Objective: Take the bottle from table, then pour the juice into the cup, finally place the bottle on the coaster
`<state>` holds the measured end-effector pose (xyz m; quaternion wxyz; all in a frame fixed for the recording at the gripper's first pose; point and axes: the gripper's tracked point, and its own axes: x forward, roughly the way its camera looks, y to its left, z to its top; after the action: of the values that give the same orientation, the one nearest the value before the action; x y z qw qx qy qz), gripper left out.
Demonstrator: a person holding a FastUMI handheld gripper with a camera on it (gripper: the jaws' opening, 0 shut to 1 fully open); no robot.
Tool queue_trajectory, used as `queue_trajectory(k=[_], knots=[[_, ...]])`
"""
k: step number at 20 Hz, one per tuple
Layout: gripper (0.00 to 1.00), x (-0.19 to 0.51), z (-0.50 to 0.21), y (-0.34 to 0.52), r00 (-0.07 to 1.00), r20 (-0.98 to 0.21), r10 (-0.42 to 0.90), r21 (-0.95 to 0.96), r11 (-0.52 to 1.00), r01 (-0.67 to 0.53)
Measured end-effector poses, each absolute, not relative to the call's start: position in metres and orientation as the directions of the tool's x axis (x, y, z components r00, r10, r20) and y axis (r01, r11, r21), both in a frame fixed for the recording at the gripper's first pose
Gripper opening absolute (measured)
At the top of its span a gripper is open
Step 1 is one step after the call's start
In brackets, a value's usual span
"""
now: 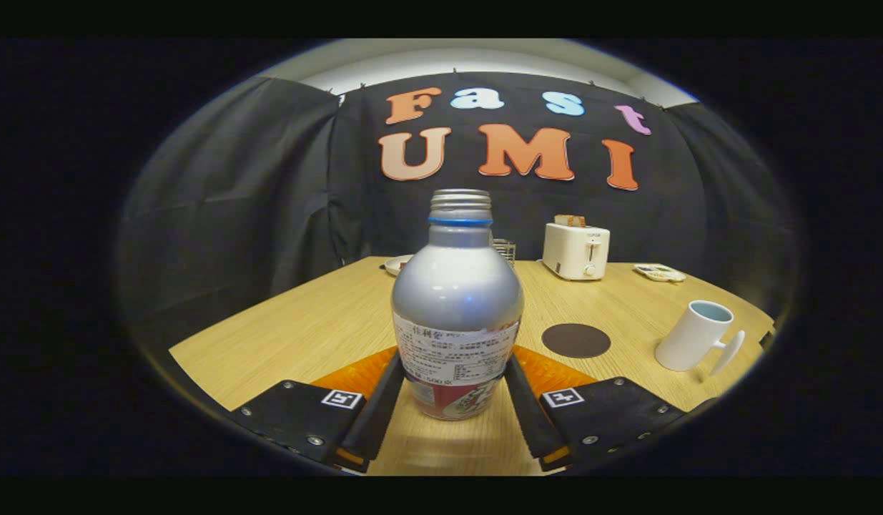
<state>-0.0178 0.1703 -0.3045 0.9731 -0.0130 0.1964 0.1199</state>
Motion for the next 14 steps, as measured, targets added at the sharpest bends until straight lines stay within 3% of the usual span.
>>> queue_trajectory(k=[14], knots=[[0.76,0.012,-0.270,0.152,0.875,-0.354,0.331,0.504,0.856,-0.120]])
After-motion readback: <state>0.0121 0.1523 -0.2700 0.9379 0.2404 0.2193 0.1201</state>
